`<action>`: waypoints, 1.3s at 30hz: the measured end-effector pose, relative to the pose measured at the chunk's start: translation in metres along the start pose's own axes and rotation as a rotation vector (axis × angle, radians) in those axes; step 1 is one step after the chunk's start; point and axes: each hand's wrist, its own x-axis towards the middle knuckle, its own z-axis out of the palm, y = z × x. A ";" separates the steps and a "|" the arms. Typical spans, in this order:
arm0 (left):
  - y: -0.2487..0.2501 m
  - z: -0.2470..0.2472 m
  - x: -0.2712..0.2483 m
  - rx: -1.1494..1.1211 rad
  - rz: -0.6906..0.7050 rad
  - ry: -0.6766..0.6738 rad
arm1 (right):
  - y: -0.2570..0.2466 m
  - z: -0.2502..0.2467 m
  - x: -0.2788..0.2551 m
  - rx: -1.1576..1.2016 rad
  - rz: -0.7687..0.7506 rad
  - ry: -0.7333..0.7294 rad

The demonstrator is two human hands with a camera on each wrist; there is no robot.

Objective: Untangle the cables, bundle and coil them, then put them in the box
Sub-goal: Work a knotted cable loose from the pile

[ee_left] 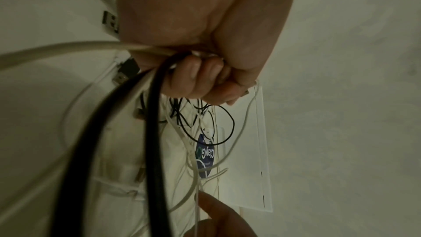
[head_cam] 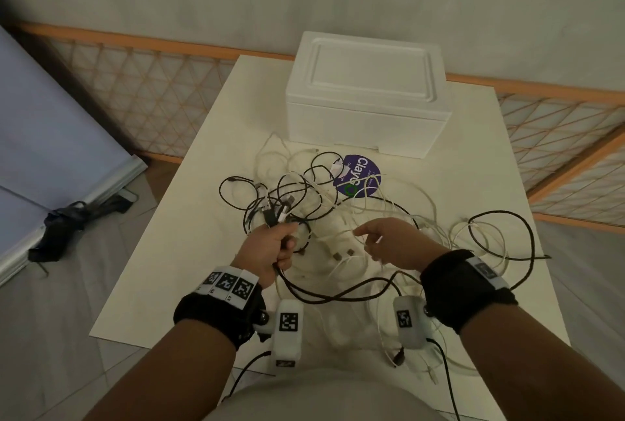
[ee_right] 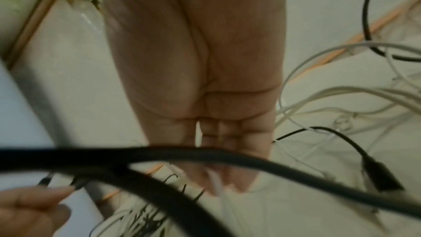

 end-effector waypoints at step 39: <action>0.014 0.033 0.009 0.188 0.264 -0.018 | -0.047 -0.042 0.010 0.482 -0.196 0.020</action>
